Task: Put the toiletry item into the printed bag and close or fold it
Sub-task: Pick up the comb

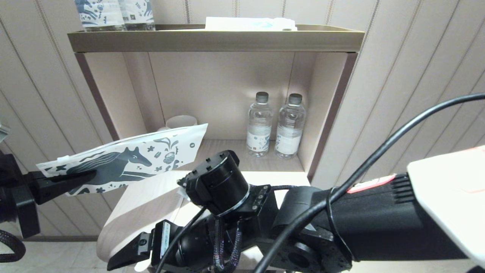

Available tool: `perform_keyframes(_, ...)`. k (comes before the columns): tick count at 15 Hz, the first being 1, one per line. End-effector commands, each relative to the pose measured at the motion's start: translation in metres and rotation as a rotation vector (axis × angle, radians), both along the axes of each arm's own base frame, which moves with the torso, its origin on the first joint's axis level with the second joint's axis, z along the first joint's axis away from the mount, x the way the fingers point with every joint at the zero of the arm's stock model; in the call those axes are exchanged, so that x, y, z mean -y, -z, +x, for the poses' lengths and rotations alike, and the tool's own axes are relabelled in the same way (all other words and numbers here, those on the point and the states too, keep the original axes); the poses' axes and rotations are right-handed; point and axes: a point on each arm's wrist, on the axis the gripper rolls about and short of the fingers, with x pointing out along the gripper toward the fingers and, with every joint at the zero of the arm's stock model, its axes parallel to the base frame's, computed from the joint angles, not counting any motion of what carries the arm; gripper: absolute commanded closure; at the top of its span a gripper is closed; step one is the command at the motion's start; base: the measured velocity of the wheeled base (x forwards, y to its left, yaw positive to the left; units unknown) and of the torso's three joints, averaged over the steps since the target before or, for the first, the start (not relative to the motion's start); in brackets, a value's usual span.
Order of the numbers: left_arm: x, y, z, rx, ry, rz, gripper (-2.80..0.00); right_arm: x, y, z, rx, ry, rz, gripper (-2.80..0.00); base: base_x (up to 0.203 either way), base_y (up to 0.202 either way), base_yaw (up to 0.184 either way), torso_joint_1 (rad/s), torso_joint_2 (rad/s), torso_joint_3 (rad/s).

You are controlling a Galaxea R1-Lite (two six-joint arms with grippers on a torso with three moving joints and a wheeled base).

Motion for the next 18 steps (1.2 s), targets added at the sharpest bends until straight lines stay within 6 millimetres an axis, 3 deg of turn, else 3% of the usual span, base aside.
perform_keyframes(1, 0.0, 0.001, 0.001, -0.003, 0.003, 0.001, 0.0, -0.01, 0.009, 0.005, -0.012, -0.002, -0.007, -2.8, 0.0, 0.0, 0.0, 0.0, 0.0, 0.0)
perform_keyframes(10, 0.0, 0.007, 0.004, -0.031, 0.006, -0.001, 0.0, -0.022, 0.024, 0.012, -0.018, -0.008, -0.011, -2.8, 0.0, 0.0, 0.0, 0.0, 0.0, 0.0)
perform_keyframes(15, 0.005, 0.005, 0.003, -0.021, 0.039, -0.001, 0.0, -0.033, 0.026, -0.009, 0.003, -0.01, 0.092, -2.8, 0.0, 0.0, 0.0, 0.0, 0.0, 0.0)
perform_keyframes(18, 0.006, 0.004, 0.003, -0.019, 0.047, -0.001, 0.0, -0.039, 0.031, -0.01, -0.02, -0.005, 0.121, -2.8, 0.0, 0.0, 0.0, 0.0, 0.0, 0.0)
